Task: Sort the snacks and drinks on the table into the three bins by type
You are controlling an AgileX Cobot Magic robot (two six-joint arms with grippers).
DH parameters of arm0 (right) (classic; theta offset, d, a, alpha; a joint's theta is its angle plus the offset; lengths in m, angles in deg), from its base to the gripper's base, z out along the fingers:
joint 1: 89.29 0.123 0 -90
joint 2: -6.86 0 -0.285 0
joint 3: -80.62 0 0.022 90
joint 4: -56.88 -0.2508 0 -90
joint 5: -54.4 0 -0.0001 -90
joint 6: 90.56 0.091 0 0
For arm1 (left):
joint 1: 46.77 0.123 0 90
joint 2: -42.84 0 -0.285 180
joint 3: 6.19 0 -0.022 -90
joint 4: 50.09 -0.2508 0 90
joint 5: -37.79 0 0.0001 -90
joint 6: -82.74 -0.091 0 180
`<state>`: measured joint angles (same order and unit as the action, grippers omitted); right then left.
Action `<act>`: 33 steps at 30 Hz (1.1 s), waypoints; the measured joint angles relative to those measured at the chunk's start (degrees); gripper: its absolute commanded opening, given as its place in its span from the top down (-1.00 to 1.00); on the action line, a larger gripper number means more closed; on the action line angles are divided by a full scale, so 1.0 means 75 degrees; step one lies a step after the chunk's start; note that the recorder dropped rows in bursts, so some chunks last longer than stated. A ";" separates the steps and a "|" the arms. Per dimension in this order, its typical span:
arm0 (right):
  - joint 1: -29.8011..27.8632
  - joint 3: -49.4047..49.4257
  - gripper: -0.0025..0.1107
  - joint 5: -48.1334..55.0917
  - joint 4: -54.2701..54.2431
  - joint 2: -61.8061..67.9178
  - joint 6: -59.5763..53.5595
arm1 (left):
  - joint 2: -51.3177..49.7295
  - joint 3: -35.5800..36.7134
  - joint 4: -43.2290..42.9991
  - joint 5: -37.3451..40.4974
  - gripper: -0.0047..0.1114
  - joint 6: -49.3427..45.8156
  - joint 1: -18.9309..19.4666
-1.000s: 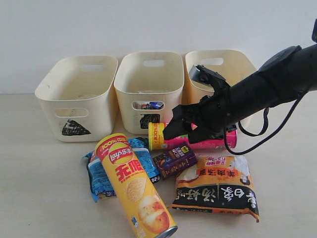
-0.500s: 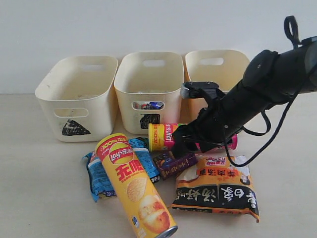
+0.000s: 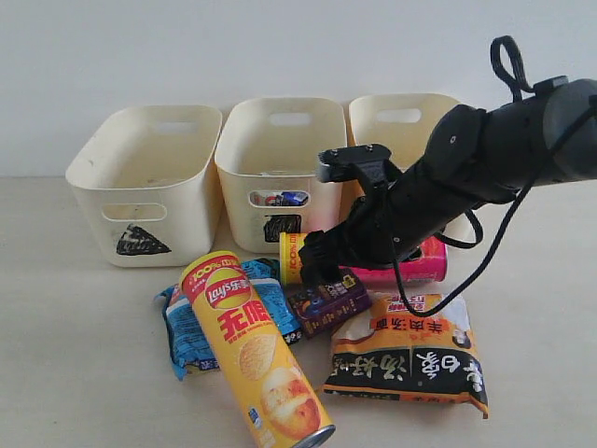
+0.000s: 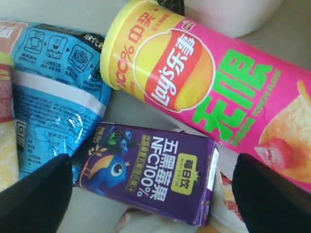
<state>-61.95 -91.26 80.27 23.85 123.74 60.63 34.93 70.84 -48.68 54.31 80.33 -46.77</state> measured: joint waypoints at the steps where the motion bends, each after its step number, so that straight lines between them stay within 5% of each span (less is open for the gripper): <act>1: 0.0000 0.0000 -0.47 0.0000 0.0024 0.0000 0.0083 | 0.0000 0.0000 0.0000 0.0000 0.84 0.0000 0.0000; 9: 0.0162 0.0000 -0.35 0.0048 0.0061 0.0628 0.0254 | 0.0000 0.0000 0.0000 0.0000 0.84 0.0000 0.0000; 14: 0.0162 0.0000 0.39 -0.0089 0.0043 0.0685 0.0284 | 0.0000 0.0000 0.0000 0.0000 0.84 0.0000 0.0000; 16: 0.0162 -0.0052 0.94 -0.0202 -0.0034 0.0669 0.0318 | 0.0000 0.0000 0.0000 0.0000 0.84 0.0000 0.0000; 33: 0.0162 0.0003 0.96 0.0510 0.0320 -0.0928 0.0171 | 0.0000 0.0000 0.0000 0.0000 0.84 0.0000 0.0000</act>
<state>-60.73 -91.23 84.09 26.25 116.79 61.90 34.93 70.84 -48.68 54.31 80.33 -46.77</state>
